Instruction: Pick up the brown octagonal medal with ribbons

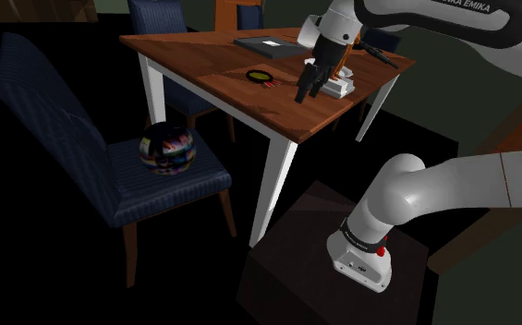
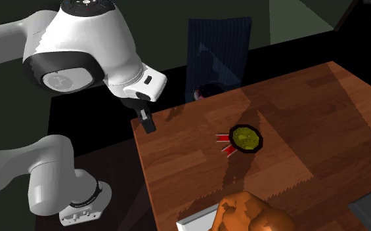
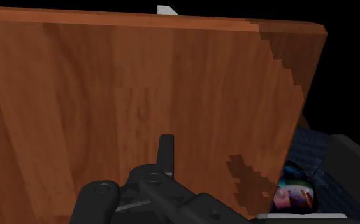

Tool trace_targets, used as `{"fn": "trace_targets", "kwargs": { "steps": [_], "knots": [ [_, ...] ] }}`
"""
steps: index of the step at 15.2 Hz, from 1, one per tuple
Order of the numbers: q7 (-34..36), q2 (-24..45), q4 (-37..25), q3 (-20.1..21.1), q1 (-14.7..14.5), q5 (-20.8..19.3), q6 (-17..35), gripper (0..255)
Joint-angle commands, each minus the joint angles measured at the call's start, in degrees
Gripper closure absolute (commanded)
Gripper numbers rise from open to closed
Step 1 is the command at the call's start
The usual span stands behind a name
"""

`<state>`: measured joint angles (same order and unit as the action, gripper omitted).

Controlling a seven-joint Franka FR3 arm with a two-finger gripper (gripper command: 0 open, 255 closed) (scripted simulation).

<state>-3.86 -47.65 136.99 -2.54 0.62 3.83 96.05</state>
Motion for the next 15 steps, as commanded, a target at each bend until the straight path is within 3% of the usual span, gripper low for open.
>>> {"fn": "trace_targets", "kwargs": {
  "steps": [1,8,15],
  "knots": [
    [0.0,0.0,0.0,0.0,0.0,0.0,0.0,0],
    [-10.5,10.2,-4.5,-6.8,0.5,-4.2,7.6,0],
    [-20.9,22.4,-12.9,-13.1,-0.2,-5.0,13.6,0]
  ]
}}
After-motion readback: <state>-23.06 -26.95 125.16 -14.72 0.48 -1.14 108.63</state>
